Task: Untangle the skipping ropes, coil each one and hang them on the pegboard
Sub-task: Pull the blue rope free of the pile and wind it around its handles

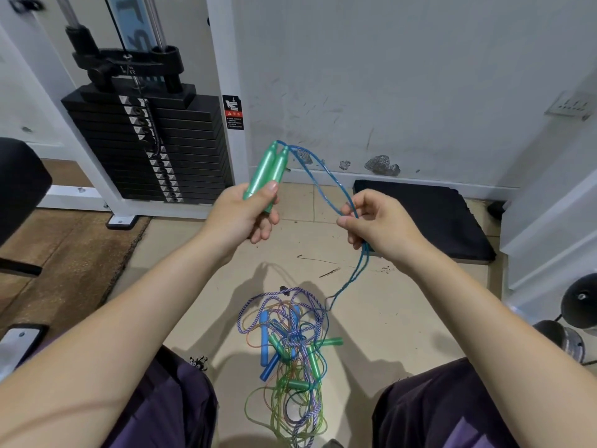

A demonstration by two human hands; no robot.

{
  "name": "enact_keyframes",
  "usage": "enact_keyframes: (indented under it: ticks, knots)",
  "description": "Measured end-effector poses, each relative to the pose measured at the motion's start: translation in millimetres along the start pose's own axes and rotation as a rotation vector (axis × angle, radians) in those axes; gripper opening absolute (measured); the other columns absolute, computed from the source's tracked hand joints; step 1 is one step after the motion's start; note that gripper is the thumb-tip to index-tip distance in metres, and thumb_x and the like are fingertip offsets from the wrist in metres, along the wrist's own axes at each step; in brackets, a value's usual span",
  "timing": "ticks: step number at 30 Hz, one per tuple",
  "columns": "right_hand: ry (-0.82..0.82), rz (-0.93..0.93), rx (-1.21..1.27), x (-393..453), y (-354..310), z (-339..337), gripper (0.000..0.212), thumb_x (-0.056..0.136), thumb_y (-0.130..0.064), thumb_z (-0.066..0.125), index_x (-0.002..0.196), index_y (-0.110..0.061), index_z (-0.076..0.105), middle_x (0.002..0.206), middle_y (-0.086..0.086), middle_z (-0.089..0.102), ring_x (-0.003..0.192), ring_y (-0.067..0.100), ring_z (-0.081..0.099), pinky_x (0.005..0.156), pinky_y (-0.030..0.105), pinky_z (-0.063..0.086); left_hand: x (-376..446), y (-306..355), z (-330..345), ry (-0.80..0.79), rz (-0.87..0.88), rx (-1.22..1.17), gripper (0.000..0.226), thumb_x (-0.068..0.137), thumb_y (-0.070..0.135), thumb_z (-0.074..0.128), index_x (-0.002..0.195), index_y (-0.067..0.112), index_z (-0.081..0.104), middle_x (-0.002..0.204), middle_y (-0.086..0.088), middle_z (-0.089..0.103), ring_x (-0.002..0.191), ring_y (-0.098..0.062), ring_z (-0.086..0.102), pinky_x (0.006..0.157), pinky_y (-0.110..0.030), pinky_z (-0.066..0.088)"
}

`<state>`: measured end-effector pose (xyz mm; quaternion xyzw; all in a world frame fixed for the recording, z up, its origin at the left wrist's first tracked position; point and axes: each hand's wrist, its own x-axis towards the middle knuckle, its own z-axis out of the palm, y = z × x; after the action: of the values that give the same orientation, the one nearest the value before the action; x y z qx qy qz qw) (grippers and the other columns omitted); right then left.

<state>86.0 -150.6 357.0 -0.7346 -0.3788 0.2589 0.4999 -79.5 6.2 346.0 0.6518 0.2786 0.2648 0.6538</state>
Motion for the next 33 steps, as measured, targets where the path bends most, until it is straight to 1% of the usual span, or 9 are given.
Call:
enact_keyframes:
  ticks: [3, 6, 10, 14, 18, 21, 24, 29, 33]
  knots:
    - [-0.016, -0.019, -0.071, 0, -2, 2, 0.008, 0.087, -0.001, 0.069, 0.081, -0.006, 0.065, 0.062, 0.009, 0.060, 0.044, 0.014, 0.054, 0.046, 0.024, 0.046, 0, -1, -3, -0.038, -0.068, 0.162, 0.026, 0.099, 0.035, 0.057, 0.089, 0.011, 0.058, 0.055, 0.001, 0.052, 0.039, -0.011, 0.036, 0.039, -0.017, 0.027]
    - [-0.044, -0.039, -0.181, 0, 0, 4, 0.005, 0.089, -0.010, 0.068, 0.094, -0.012, 0.066, 0.065, 0.003, 0.061, 0.046, 0.014, 0.052, 0.047, 0.026, 0.045, 0, -1, -3, -0.058, -0.081, 0.175, 0.026, 0.098, 0.037, 0.058, 0.090, 0.012, 0.060, 0.054, 0.002, 0.051, 0.039, -0.009, 0.036, 0.040, -0.016, 0.027]
    - [0.014, -0.056, -0.236, 3, 4, 2, 0.034, 0.084, -0.026, 0.076, 0.109, -0.023, 0.053, 0.072, 0.009, 0.051, 0.059, 0.018, 0.044, 0.058, 0.031, 0.041, 0, -1, -4, -0.048, -0.059, 0.130, 0.027, 0.099, 0.036, 0.057, 0.094, 0.009, 0.059, 0.056, 0.001, 0.050, 0.038, -0.009, 0.033, 0.038, -0.016, 0.026]
    - [0.100, -0.161, -0.275, 3, 4, 0, 0.028, 0.089, -0.029, 0.069, 0.105, -0.036, 0.048, 0.081, 0.021, 0.055, 0.066, 0.021, 0.046, 0.066, 0.039, 0.047, 0, -2, -3, -0.087, -0.071, 0.060, 0.027, 0.100, 0.036, 0.055, 0.090, 0.011, 0.057, 0.059, -0.001, 0.049, 0.038, -0.009, 0.029, 0.038, -0.015, 0.024]
    - [0.216, -0.218, -0.221, 6, 6, 0, 0.020, 0.091, -0.022, 0.065, 0.099, -0.027, 0.049, 0.068, -0.002, 0.048, 0.059, 0.009, 0.041, 0.062, 0.032, 0.039, 1, -1, 0, -0.008, -0.073, -0.081, 0.028, 0.100, 0.036, 0.054, 0.088, 0.010, 0.055, 0.057, 0.001, 0.047, 0.037, -0.008, 0.026, 0.039, -0.015, 0.021]
    - [0.210, -0.175, -0.210, 8, 5, -2, 0.015, 0.088, -0.018, 0.069, 0.090, -0.024, 0.056, 0.077, -0.004, 0.056, 0.069, 0.014, 0.052, 0.070, 0.033, 0.046, 4, 0, -4, 0.118, -0.097, -0.251, 0.028, 0.100, 0.037, 0.055, 0.085, 0.013, 0.055, 0.055, 0.003, 0.048, 0.037, -0.007, 0.026, 0.039, -0.016, 0.017]
    - [0.133, -0.128, -0.245, 6, 2, -3, 0.015, 0.086, -0.015, 0.073, 0.079, -0.024, 0.063, 0.080, 0.004, 0.066, 0.072, 0.019, 0.059, 0.070, 0.035, 0.051, 6, 0, -9, 0.100, -0.105, -0.086, 0.028, 0.100, 0.036, 0.056, 0.084, 0.014, 0.056, 0.055, 0.001, 0.048, 0.036, -0.008, 0.028, 0.038, -0.015, 0.022]
    - [-0.130, -0.116, -0.197, -2, -4, -1, 0.009, 0.083, -0.010, 0.075, 0.078, -0.015, 0.071, 0.067, -0.001, 0.069, 0.052, 0.006, 0.052, 0.052, 0.020, 0.044, -1, -7, -11, -0.282, -0.145, 0.543, 0.025, 0.094, 0.036, 0.064, 0.079, 0.017, 0.060, 0.052, 0.002, 0.052, 0.039, -0.010, 0.035, 0.038, -0.018, 0.027]
    - [-0.224, -0.176, -0.199, -4, -6, 5, 0.006, 0.080, -0.010, 0.078, 0.080, -0.014, 0.075, 0.070, -0.002, 0.069, 0.062, 0.001, 0.054, 0.062, 0.014, 0.043, -10, -5, -6, -0.670, -0.280, 0.620, 0.024, 0.092, 0.037, 0.067, 0.086, 0.014, 0.060, 0.054, 0.003, 0.052, 0.041, -0.009, 0.035, 0.040, -0.018, 0.027]
